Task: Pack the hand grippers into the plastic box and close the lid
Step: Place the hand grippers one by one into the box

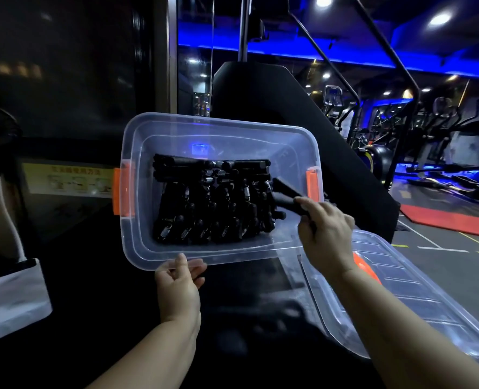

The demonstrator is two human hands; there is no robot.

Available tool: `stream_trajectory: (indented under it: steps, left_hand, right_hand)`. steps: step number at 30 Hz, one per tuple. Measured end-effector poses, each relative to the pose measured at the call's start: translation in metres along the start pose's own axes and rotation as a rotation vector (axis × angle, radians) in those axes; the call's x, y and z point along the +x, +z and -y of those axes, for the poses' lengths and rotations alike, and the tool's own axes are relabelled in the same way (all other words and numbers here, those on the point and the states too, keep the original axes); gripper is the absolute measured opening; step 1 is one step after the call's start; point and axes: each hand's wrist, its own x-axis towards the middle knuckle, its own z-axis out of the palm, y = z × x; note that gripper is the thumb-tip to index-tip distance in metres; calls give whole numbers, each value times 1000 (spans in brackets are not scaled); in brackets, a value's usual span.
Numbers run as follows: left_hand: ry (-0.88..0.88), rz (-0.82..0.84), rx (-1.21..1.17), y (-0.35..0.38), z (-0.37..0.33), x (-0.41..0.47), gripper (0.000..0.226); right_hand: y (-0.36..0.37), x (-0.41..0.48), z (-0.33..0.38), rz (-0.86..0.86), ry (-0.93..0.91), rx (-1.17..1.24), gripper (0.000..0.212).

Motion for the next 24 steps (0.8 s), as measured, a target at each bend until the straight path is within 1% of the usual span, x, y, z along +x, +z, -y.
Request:
stream_trajectory:
  steps: [5, 9, 11, 14, 19, 22, 24]
  left_hand:
    - [0, 0, 1, -1, 0, 0, 12]
    - [-6, 2, 0, -1, 2, 2, 10]
    - [-7, 2, 1, -1, 2, 3, 12]
    - [-1, 2, 0, -1, 3, 4, 9]
    - [-7, 4, -8, -2, 4, 4, 10]
    - [-6, 1, -9, -3, 4, 5, 10]
    - [-8, -2, -13, -3, 5, 6, 10]
  right_hand:
    - [26, -12, 17, 207, -139, -12, 39]
    - [40, -18, 28, 395, -169, -10, 42]
    - [45, -18, 35, 488, -178, -17, 47]
    - [52, -14, 45, 595, -174, 4, 54]
    - [62, -5, 56, 738, -174, 11, 40]
    - [65, 0, 59, 820, -143, 29, 40]
    - [68, 3, 58, 863, -130, 19, 37]
